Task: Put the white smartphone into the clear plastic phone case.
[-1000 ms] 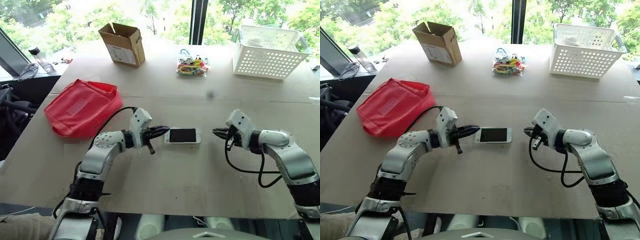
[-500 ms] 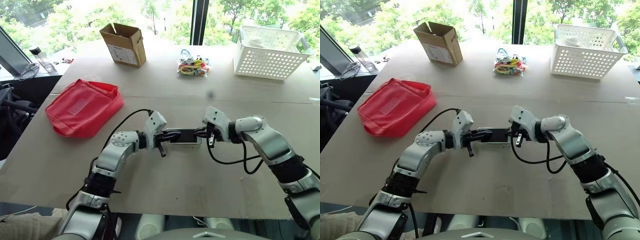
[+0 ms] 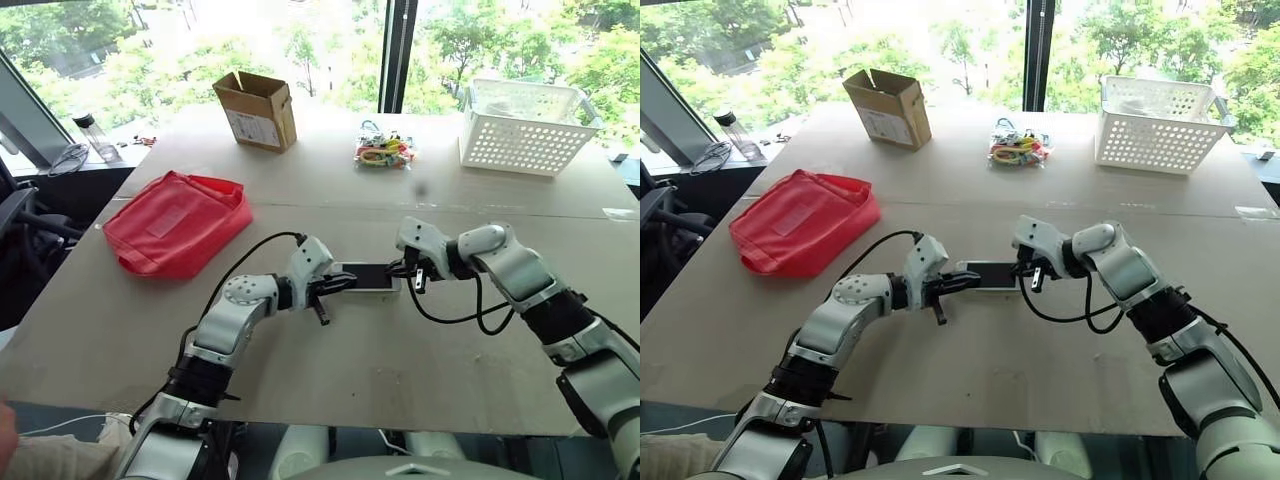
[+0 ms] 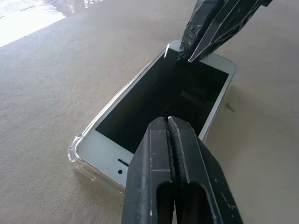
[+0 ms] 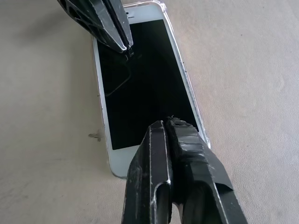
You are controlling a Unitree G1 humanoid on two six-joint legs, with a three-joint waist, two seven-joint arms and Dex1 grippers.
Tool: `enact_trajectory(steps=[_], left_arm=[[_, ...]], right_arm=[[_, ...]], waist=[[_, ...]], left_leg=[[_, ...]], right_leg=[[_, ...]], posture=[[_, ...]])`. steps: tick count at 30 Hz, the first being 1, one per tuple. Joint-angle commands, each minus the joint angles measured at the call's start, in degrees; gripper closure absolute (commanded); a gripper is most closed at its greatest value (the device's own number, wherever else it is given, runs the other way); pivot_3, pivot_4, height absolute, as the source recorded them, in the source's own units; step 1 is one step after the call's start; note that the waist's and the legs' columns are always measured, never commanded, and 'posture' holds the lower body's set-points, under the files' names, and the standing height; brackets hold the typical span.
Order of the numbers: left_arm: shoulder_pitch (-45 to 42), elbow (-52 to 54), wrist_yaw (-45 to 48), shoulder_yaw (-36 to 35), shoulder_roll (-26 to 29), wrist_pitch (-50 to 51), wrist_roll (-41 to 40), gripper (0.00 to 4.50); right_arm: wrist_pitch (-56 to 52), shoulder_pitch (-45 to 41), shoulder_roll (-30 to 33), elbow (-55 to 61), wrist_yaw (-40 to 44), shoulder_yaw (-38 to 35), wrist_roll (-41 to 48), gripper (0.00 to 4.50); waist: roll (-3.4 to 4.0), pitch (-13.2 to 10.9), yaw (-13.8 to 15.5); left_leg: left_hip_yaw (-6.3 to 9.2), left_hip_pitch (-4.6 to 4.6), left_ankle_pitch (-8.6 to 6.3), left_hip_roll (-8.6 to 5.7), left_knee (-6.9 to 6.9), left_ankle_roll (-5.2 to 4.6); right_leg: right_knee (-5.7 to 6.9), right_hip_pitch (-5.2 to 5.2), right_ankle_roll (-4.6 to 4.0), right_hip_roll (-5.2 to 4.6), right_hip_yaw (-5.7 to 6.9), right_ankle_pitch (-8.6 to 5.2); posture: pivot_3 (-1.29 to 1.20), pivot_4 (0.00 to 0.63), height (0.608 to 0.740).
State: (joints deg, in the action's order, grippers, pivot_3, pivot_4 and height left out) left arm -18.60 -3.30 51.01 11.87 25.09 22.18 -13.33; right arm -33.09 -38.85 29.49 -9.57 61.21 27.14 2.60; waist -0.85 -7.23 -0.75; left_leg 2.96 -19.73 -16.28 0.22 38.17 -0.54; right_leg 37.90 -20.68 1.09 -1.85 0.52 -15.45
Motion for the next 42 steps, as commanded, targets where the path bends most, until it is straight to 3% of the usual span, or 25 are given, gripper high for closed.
enact_trajectory(steps=[1, 19, 29, 36, 38, 42], left_arm=[[-0.5, -0.4, 0.2, 0.3, -0.4, -0.9, 0.5, 4.44], [-0.4, -2.6, 0.6, 0.2, -1.4, -3.0, 1.4, 4.44], [0.2, -2.5, 0.5, 0.3, -2.0, -3.3, 1.7, 4.44], [0.7, -2.3, 0.2, 0.3, -2.2, -3.6, 1.8, 4.44], [0.9, -2.2, 0.1, 0.4, -2.4, -3.6, 1.7, 4.44], [1.2, -1.9, 0.1, 0.6, -2.6, -3.6, 1.8, 4.44]], right_arm=[[-2.9, 5.0, 0.3, -9.7, 0.4, 8.2, -6.2, 4.50], [-3.6, 6.7, -1.1, -13.1, 3.8, 10.2, -9.4, 4.50], [1.8, 6.9, -1.9, -19.9, 3.8, 9.6, -11.6, 4.50], [7.5, 9.0, -5.4, -9.1, 4.4, -4.0, 0.3, 4.50], [7.9, 10.2, -4.8, -4.9, 4.9, -5.2, 1.5, 4.50], [8.6, 12.7, -3.7, -1.3, 4.6, -4.8, 1.9, 4.50]], waist=[[0.03, 0.2, 0.0], [0.17, 0.9, 0.1], [0.09, 1.9, 0.0], [0.20, 1.5, 0.1], [0.77, 0.9, 0.0], [0.88, 0.9, 0.1]], left_leg=[[0.01, 0.00, 0.00, 0.00, 0.00, 0.00], [0.07, 0.03, -0.01, 0.02, -0.34, 0.01], [0.09, 0.17, -0.01, 0.02, -1.17, 0.01], [0.20, 0.00, -0.01, 0.05, -1.34, 0.01], [0.18, -0.17, -0.01, 0.05, -1.37, 0.01], [0.06, -0.96, 0.00, 0.01, -1.62, 0.01]], right_leg=[[0.00, 0.00, 0.00, 0.00, 0.00, 0.00], [-0.26, 0.01, 0.03, -0.08, -0.01, -0.04], [-0.92, 0.07, 0.02, -0.08, 0.03, -0.04], [-1.12, -0.03, 0.00, -0.16, 0.04, -0.05], [-1.19, -0.16, -0.19, -0.22, 0.04, 0.07], [-1.09, -1.09, -0.02, -0.22, 0.03, 0.25]], posture=[[0.00, 0.150, 0.740], [0.00, 0.150, 0.740], [0.00, 0.150, 0.740], [0.00, 0.150, 0.740], [0.00, 0.150, 0.740], [0.00, 0.150, 0.740]])
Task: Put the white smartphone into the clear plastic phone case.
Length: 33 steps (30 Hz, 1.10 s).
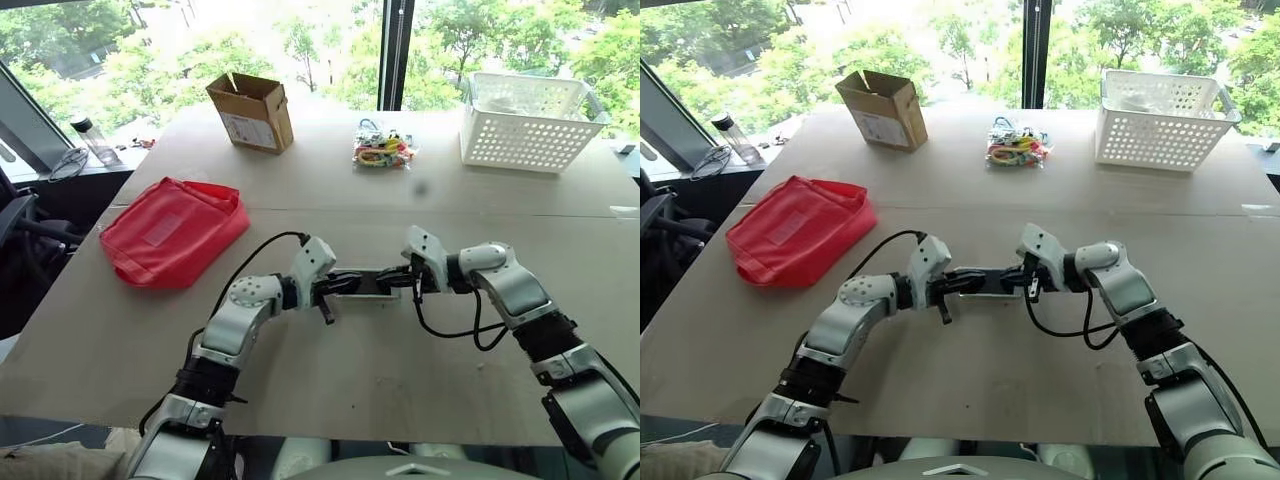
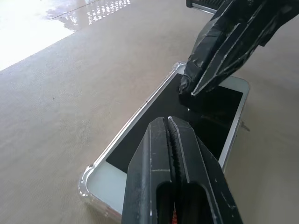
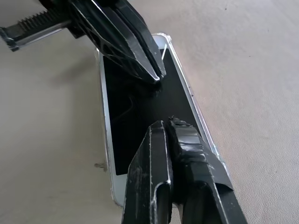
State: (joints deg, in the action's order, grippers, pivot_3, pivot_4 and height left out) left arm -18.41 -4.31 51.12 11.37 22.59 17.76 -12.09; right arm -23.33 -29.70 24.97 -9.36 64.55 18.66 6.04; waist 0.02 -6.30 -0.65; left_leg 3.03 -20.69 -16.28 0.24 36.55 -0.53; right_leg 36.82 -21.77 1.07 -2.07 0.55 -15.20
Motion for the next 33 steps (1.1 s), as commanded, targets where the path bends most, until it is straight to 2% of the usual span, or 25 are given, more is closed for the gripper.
enact_trajectory(steps=[1, 6, 13, 15, 19, 29, 33], left_arm=[[1.1, -0.9, 0.0, 1.1, -0.1, 0.8, 0.6, 4.44], [1.2, -0.7, 0.0, 1.1, -0.2, 0.8, 0.6, 4.44], [1.5, -0.2, -0.1, 1.1, -0.1, 1.0, 0.6, 4.44], [1.5, -0.2, -0.1, 1.1, -0.1, 1.1, 0.6, 4.44], [1.6, -0.3, -0.1, 1.1, -0.1, 1.0, 0.6, 4.44], [1.3, -0.3, 0.1, 1.3, 0.0, 0.9, 0.8, 4.44], [1.3, -0.3, 0.1, 1.3, 0.1, 0.9, 0.9, 4.44]], right_arm=[[-0.2, 3.8, 0.8, -2.7, 1.0, 4.3, -2.3, 4.50], [4.0, 4.4, 2.4, -7.5, 0.8, 7.6, -6.7, 4.50], [2.2, 5.9, 9.5, -1.5, 4.6, 6.8, -5.3, 4.50], [3.2, 6.0, 10.5, -2.8, 5.3, 6.8, -5.2, 4.50], [5.0, 6.8, 10.7, -4.7, 5.7, 7.7, -5.9, 4.50], [2.9, 10.8, 10.9, 5.1, 5.7, 11.5, -6.9, 4.50], [7.6, 9.6, 10.8, 0.5, 5.8, 14.0, -11.9, 4.50]], waist=[[0.02, 0.0, 0.0], [0.00, 0.0, -0.1], [-0.09, 0.0, 0.9], [-0.11, 0.0, 1.0], [-0.18, 0.0, 1.3], [-0.24, 0.1, 1.4], [-0.32, 0.2, 1.4]], left_leg=[[0.02, -0.04, 0.00, 0.01, -0.02, 0.00], [0.12, 0.03, -0.01, -0.02, -0.14, 0.01], [0.21, 0.05, -0.01, -0.12, -0.12, 0.00], [0.21, 0.05, -0.01, -0.12, -0.12, 0.00], [0.23, 0.06, -0.01, -0.12, -0.13, 0.00], [0.32, -0.01, -0.02, -0.12, -0.15, 0.01], [0.37, 0.00, -0.03, -0.12, -0.23, 0.01]], right_leg=[[-0.01, -0.05, -0.02, 0.02, 0.02, -0.02], [-0.15, 0.03, -0.07, 0.04, -0.01, -0.11], [-0.15, 0.10, -0.08, -0.05, 0.06, -0.13], [-0.16, 0.10, -0.08, -0.05, 0.06, -0.13], [-0.16, 0.11, -0.08, -0.03, 0.09, -0.13], [-0.31, 0.13, -0.02, 0.00, 0.15, -0.19], [-0.43, 0.16, -0.03, 0.03, 0.15, -0.24]], posture=[[0.00, 0.150, 0.740], [0.00, 0.150, 0.740], [0.00, 0.150, 0.740], [0.00, 0.150, 0.740], [0.00, 0.150, 0.740], [0.00, 0.150, 0.740], [0.00, 0.150, 0.740]])
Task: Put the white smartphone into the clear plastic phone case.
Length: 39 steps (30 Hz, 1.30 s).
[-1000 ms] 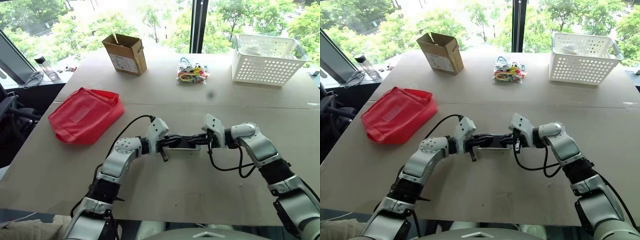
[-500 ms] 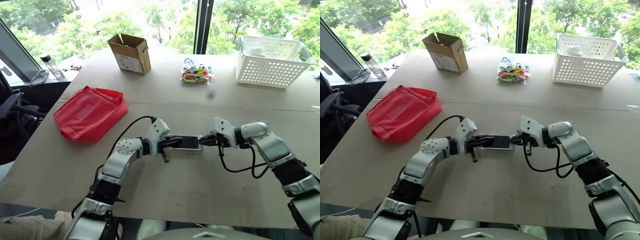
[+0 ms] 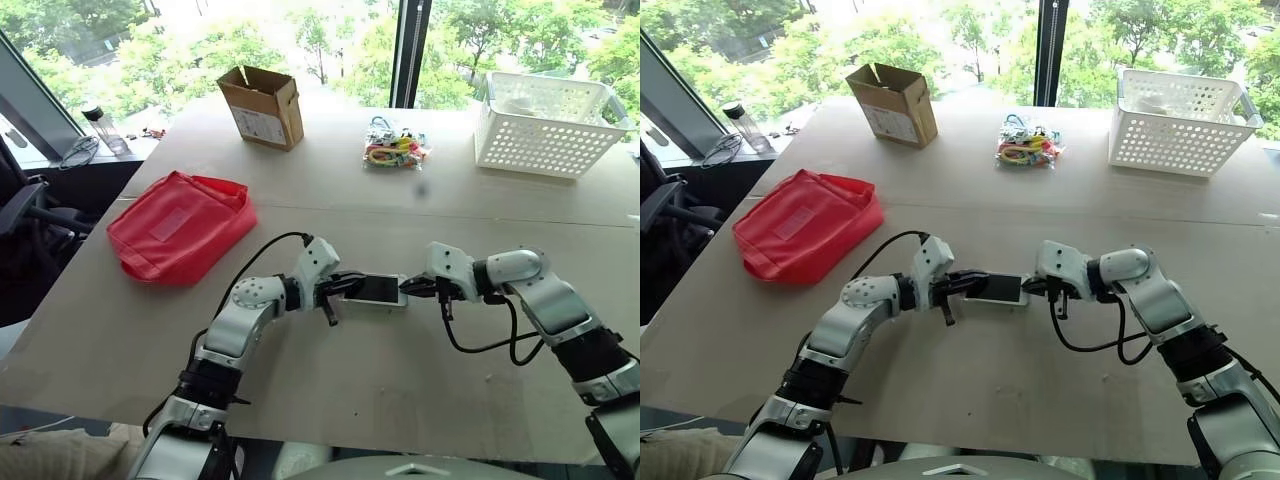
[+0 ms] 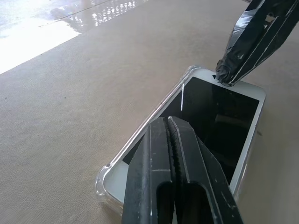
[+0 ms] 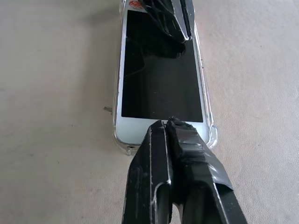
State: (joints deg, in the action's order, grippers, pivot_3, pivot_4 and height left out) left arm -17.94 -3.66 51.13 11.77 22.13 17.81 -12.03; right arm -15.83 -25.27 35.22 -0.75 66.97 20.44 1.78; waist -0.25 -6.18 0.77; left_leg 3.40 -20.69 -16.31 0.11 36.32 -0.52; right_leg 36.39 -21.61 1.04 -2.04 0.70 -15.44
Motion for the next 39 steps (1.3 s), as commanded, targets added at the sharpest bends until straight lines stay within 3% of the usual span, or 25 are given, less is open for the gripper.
enact_trajectory(steps=[1, 5, 13, 22, 31, 39], left_arm=[[0.8, -0.9, 0.1, 0.9, 0.6, 0.8, 0.8, 4.44], [0.9, -0.7, 0.0, 0.8, 0.6, 1.0, 0.9, 4.44], [1.0, -0.4, 0.1, 0.8, 0.6, 1.1, 1.1, 4.44], [1.1, 0.0, 0.0, 0.9, 0.4, 1.3, 1.1, 4.44], [1.4, 0.8, -0.2, 0.8, 0.3, 1.9, 1.0, 4.44], [2.7, 2.9, -0.5, 0.6, 0.6, 3.0, 0.7, 4.44]], right_arm=[[1.1, 5.0, 0.5, -8.8, 3.5, 12.7, -8.7, 4.50], [2.9, 4.3, 0.4, -8.7, 3.7, 13.7, -11.8, 4.50], [-5.7, 5.6, 4.1, 5.8, 7.8, 15.6, -14.2, 4.50], [-1.2, 8.2, 1.1, -0.6, 3.9, 18.1, -18.8, 4.50], [-0.1, 9.0, -0.1, 0.0, 5.8, 18.3, -22.1, 4.50], [2.4, 9.2, 0.4, -0.4, 8.2, 19.4, -23.2, 4.50]], waist=[[-0.10, 0.1, 0.0], [-0.26, 0.3, 0.0], [-0.44, 0.4, 0.3], [-0.51, 0.8, 0.0], [-0.62, 0.8, 0.0], [-0.62, 0.8, -0.1]], left_leg=[[0.01, 0.02, 0.00, 0.00, 0.00, 0.00], [0.02, 0.17, 0.00, 0.00, 0.00, 0.00], [0.14, 0.11, -0.02, -0.02, 0.00, -0.02], [0.22, 0.11, -0.07, -0.01, -0.09, -0.04], [0.21, 0.84, -0.12, 0.02, -0.25, -0.10], [0.21, 0.89, -0.12, 0.04, -0.45, -0.09]], right_leg=[[-0.01, 0.01, 0.00, 0.01, 0.00, 0.00], [-0.01, 0.17, -0.02, 0.01, 0.00, -0.01], [-0.18, 0.20, -0.09, -0.02, 0.09, -0.05], [-0.48, 0.30, -0.05, -0.02, 0.12, -0.03], [-0.49, 0.94, -0.28, -0.10, 0.08, -0.17], [-0.53, 0.93, -0.36, -0.15, 0.08, -0.21]], posture=[[0.00, 0.150, 0.740], [0.00, 0.150, 0.740], [0.00, 0.150, 0.740], [0.00, 0.150, 0.740], [0.00, 0.150, 0.740], [0.00, 0.150, 0.740]])
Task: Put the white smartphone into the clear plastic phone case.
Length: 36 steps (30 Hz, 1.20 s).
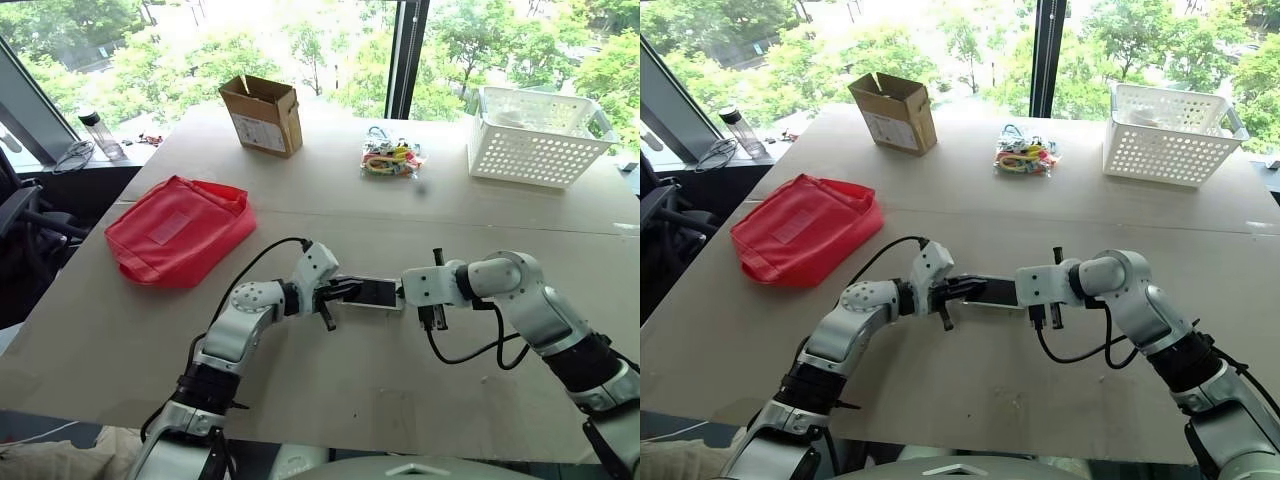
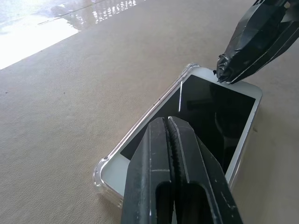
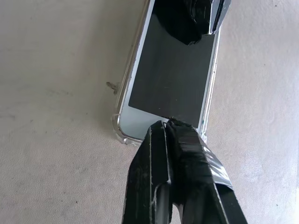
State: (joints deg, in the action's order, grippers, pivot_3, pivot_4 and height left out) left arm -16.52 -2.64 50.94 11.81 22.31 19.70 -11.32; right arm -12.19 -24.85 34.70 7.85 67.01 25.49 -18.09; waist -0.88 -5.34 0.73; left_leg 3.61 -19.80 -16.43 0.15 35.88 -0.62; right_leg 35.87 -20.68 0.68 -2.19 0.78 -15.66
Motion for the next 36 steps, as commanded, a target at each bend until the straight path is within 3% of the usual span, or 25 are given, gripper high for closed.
enact_trajectory(steps=[1, 12, 27, 36], left_arm=[[1.5, 2.2, -0.4, 0.5, 0.5, 1.3, 0.0, 4.44], [2.9, 4.6, -0.9, 0.2, 1.2, 2.7, -0.4, 4.44], [3.5, 7.1, -1.2, -0.2, 2.2, 4.2, -0.8, 4.44], [5.3, 8.2, -2.3, -0.1, 1.9, 4.0, -0.7, 4.44]], right_arm=[[-1.1, 8.9, 1.0, -8.9, 8.3, 14.6, -3.5, 4.50], [-0.9, 8.6, 3.2, -7.5, 10.0, 13.2, -3.3, 4.50], [-2.8, 6.1, -2.0, -12.3, 14.5, 18.5, -7.3, 4.50], [-2.6, 5.1, -1.6, -14.0, 19.9, 18.4, -10.3, 4.50]], waist=[[0.00, 0.0, 0.0], [-0.16, 0.2, 0.2], [-0.26, 0.3, -0.3], [-0.13, 0.7, 0.1]], left_leg=[[0.00, 0.01, 0.00, 0.00, -0.05, 0.00], [0.00, 0.11, 0.00, 0.01, -0.49, 0.00], [-0.01, 0.09, -0.01, 0.02, -0.72, 0.01], [-0.01, 0.20, -0.01, 0.05, -0.84, 0.02]], right_leg=[[-0.01, 0.00, -0.02, -0.01, 0.00, -0.01], [-0.13, -0.02, -0.20, -0.04, 0.00, -0.12], [-0.27, -0.01, -0.25, -0.05, 0.00, -0.15], [-0.27, 0.00, -0.44, -0.03, 0.01, -0.28]], posture=[[0.00, 0.150, 0.740], [0.00, 0.150, 0.740], [0.00, 0.150, 0.740], [0.00, 0.150, 0.740]])
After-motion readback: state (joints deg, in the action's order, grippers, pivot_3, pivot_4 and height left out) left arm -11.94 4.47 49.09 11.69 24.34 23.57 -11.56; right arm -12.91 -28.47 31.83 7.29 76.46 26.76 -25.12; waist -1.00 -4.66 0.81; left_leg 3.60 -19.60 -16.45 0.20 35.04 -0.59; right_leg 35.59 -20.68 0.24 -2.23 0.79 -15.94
